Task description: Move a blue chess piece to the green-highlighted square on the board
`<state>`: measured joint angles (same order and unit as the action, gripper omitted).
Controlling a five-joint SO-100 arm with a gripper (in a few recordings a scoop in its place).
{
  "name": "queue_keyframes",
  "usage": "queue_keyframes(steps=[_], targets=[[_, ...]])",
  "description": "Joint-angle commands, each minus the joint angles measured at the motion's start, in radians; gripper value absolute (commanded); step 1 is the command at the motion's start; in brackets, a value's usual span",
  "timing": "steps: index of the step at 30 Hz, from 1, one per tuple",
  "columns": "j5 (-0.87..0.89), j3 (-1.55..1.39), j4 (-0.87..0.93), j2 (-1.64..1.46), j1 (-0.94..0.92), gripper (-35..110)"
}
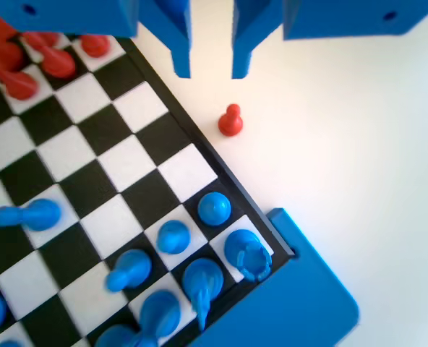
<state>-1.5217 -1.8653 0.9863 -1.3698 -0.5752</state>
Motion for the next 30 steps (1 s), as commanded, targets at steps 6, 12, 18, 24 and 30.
queue_keyframes(steps=[6, 12, 18, 24, 30], targets=[[0.026, -0.049, 0.129, -0.377, 0.132, 5], [0.078, -0.176, 0.147, -0.546, 0.293, 5], [0.071, -0.348, 0.144, -0.698, 0.385, 6], [0.055, -0.512, 0.126, -0.818, 0.433, 6], [0.091, -0.611, 0.078, -0.881, 0.445, 6]])
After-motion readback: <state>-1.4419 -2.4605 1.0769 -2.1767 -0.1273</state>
